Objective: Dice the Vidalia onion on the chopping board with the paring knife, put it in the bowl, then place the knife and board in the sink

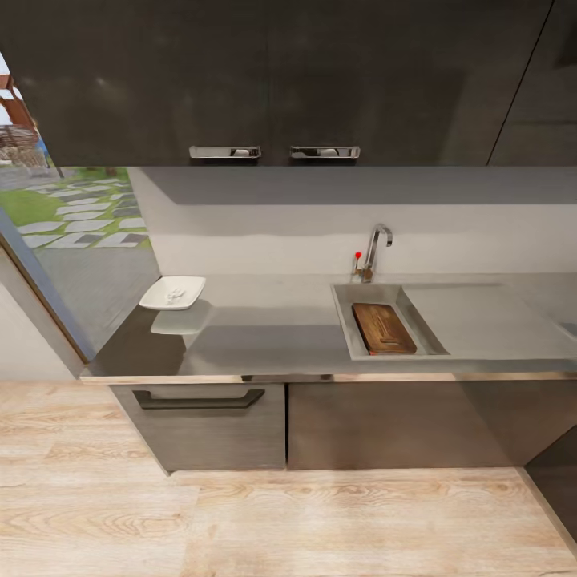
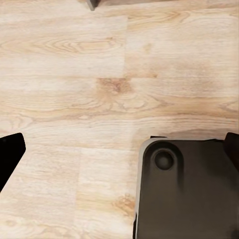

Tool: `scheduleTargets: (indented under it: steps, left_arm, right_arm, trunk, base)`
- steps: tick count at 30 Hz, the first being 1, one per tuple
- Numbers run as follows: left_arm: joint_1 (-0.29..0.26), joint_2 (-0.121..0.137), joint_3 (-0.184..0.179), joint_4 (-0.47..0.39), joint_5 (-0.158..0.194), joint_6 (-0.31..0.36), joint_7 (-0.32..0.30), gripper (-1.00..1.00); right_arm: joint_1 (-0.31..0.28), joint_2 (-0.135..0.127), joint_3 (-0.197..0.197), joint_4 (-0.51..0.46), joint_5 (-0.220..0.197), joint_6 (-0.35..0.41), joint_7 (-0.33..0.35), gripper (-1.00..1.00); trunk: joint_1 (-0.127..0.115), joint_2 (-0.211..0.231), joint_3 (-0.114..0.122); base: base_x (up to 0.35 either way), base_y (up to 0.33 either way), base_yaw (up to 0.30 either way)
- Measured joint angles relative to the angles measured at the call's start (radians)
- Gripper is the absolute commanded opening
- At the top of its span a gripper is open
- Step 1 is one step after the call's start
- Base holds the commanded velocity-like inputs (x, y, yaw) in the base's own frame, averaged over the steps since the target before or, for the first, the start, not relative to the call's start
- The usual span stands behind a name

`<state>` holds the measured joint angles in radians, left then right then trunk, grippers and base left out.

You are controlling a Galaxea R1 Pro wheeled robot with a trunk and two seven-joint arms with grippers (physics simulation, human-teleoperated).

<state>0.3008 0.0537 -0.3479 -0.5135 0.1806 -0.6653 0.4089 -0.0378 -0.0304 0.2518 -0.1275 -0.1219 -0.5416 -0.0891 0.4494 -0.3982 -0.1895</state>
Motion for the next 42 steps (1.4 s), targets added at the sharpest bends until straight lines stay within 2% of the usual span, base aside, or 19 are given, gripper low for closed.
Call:
scheduleTargets:
  steps: [42]
  left_arm:
    - [0.000,-0.002,0.000,0.001,0.002,0.001,-0.003,1.00]
  right_arm:
    - [0.000,0.000,0.000,0.000,0.000,0.000,0.001,1.00]
  trunk:
    - [0.000,0.000,0.000]
  base:
    - [0.000,0.000,0.000]
